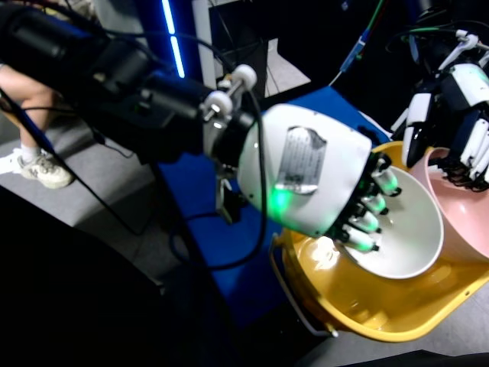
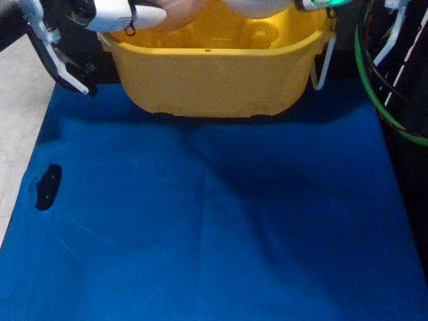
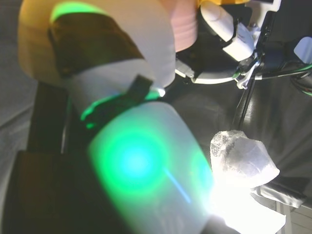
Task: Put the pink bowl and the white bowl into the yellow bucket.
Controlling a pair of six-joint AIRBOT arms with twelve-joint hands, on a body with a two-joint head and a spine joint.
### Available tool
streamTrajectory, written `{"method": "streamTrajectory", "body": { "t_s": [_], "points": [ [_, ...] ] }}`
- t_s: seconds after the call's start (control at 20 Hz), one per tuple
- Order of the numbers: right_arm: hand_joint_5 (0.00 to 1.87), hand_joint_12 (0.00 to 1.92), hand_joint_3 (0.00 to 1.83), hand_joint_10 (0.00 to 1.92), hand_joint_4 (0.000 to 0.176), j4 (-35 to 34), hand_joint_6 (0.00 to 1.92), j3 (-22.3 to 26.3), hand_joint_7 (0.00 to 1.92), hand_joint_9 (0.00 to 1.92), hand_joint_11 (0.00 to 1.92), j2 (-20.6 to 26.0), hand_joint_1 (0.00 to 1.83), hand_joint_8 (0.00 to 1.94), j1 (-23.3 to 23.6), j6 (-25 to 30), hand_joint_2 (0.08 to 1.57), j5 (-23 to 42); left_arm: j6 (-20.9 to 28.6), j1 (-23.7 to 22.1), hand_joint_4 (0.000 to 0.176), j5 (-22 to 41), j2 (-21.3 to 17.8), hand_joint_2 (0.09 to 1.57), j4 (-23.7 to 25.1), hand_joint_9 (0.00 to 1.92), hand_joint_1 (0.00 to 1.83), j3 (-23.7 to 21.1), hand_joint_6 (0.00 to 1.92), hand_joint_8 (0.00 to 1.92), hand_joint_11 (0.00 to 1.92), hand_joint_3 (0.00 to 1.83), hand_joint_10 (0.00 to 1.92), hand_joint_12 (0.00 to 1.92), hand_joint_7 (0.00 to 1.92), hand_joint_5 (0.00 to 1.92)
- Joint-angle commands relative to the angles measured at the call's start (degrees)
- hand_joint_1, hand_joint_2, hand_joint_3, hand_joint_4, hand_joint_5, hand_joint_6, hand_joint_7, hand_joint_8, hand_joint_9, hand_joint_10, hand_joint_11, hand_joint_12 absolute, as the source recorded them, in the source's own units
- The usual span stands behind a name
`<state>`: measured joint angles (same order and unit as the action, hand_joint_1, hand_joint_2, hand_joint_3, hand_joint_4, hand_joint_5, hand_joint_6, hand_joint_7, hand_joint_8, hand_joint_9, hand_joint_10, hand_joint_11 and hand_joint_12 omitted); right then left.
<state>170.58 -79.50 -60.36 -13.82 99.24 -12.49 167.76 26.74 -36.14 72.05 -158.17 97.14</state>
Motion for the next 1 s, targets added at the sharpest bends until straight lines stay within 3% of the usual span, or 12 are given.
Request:
{"method": "streamTrajectory", "body": {
  "t_s": [0.0, 0.1, 0.15, 0.2, 0.25, 0.3, 0.35, 0.45, 0.7, 0.8, 0.9, 0.95],
  "points": [
    [0.66, 1.49, 0.00, 1.12, 0.000, 0.8, 0.78, 0.3, 0.67, 0.61, 0.49, -0.3, 0.95, 0.89, 1.0, 0.3, 0.99, -7.2, 0.9, -0.1, 0.000, -6.7, 0.4, 1.20, -3.5, 0.62, 1.21, 0.4, 1.20, 1.31, 0.50, 0.00, 1.22, 1.69, 0.69, 0.93],
    [0.57, 1.50, 0.00, 0.93, 0.000, 0.8, 0.67, 0.5, 0.56, 0.45, 0.29, -0.2, 0.83, 0.67, 1.0, 0.3, 0.99, -7.2, 0.9, 0.0, 0.000, -6.7, 0.6, 1.20, -4.0, 0.62, 1.21, 0.7, 1.18, 1.31, 0.50, 0.00, 1.22, 1.68, 0.69, 0.94],
    [0.48, 1.41, 0.00, 0.60, 0.000, 0.9, 0.48, 0.7, 0.49, 0.32, 0.03, -0.2, 0.74, 0.27, 1.0, 0.3, 0.99, -7.2, 0.9, 0.2, 0.000, -6.7, 0.7, 1.21, -4.3, 0.59, 1.17, 0.8, 1.22, 1.36, 0.46, 0.00, 1.21, 1.70, 0.72, 0.87],
    [0.46, 1.22, 0.00, 0.38, 0.000, 0.9, 0.37, 0.7, 0.46, 0.30, 0.01, -0.2, 0.69, 0.11, 1.0, 0.3, 0.98, -7.3, 0.9, 0.3, 0.000, -6.8, 0.7, 1.21, -4.5, 0.56, 1.12, 0.8, 1.25, 1.07, 0.42, 0.00, 1.21, 1.71, 0.63, 0.81],
    [0.42, 0.83, 0.00, 0.09, 0.000, 0.9, 0.20, 0.9, 0.34, 0.24, 0.00, -0.2, 0.65, 0.00, 1.0, 0.3, 0.98, -7.3, 0.9, 0.5, 0.000, -7.0, 0.8, 1.22, -4.8, 0.49, 1.06, 0.9, 1.30, 0.92, 0.33, 0.00, 1.21, 1.74, 0.58, 0.77],
    [0.38, 0.46, 0.00, 0.01, 0.000, 0.9, 0.13, 1.0, 0.24, 0.11, 0.00, -0.1, 0.62, 0.01, 1.0, 0.3, 0.99, -7.4, 0.9, 0.6, 0.000, -7.2, 0.9, 1.22, -5.1, 0.43, 1.03, 0.9, 1.30, 0.88, 0.27, 0.00, 1.23, 1.76, 0.55, 0.77],
    [0.38, 0.34, 0.00, 0.00, 0.000, 0.9, 0.09, 1.0, 0.21, 0.08, 0.00, -0.1, 0.61, 0.00, 1.0, 0.3, 0.99, -7.4, 0.9, 0.7, 0.000, -7.3, 0.9, 1.22, -5.3, 0.42, 1.03, 0.9, 1.30, 0.88, 0.26, 0.00, 1.24, 1.76, 0.54, 0.77],
    [0.38, 0.29, 0.00, 0.00, 0.000, 0.9, 0.06, 1.1, 0.19, 0.06, 0.00, -0.1, 0.62, 0.00, 0.8, 0.3, 1.00, -7.4, 0.9, 1.0, 0.000, -7.5, 0.9, 1.22, -5.8, 0.37, 1.03, 0.9, 1.30, 0.91, 0.21, 0.00, 1.30, 1.78, 0.52, 0.78],
    [0.37, 0.36, 0.00, 0.00, 0.000, 0.9, 0.03, 1.5, 0.18, 0.07, 0.00, 0.0, 0.62, 0.00, 0.5, 0.3, 1.01, -7.5, 0.9, 1.8, 0.000, -8.2, 1.0, 1.23, -6.9, 0.32, 1.00, 0.8, 1.32, 0.90, 0.17, 0.00, 1.31, 1.80, 0.50, 0.76],
    [0.36, 0.34, 0.00, 0.00, 0.000, 0.9, 0.02, 1.9, 0.18, 0.07, 0.00, 0.2, 0.60, 0.00, 0.4, 0.3, 1.01, -7.9, 0.9, 2.2, 0.018, -8.6, 1.0, 1.23, -7.5, 0.28, 0.98, 0.8, 1.34, 0.90, 0.14, 0.00, 1.32, 1.84, 0.48, 0.75],
    [0.36, 0.40, 0.00, 0.00, 0.000, 0.9, 0.02, 2.2, 0.18, 0.08, 0.00, 0.3, 0.60, 0.00, 0.1, 0.3, 1.02, -8.0, 0.9, 2.4, 0.015, -8.7, 1.0, 1.24, -7.7, 0.27, 0.98, 0.8, 1.35, 0.86, 0.14, 0.00, 1.29, 1.83, 0.48, 0.74],
    [0.36, 0.37, 0.00, 0.00, 0.000, 0.9, 0.02, 2.2, 0.18, 0.08, 0.00, 0.3, 0.60, 0.00, 0.1, 0.3, 1.02, -8.1, 0.9, 2.4, 0.000, -8.7, 1.1, 1.17, -7.8, 0.25, 0.92, 0.9, 0.97, 0.80, 0.10, 0.00, 1.25, 1.80, 0.45, 0.60]
  ]
}}
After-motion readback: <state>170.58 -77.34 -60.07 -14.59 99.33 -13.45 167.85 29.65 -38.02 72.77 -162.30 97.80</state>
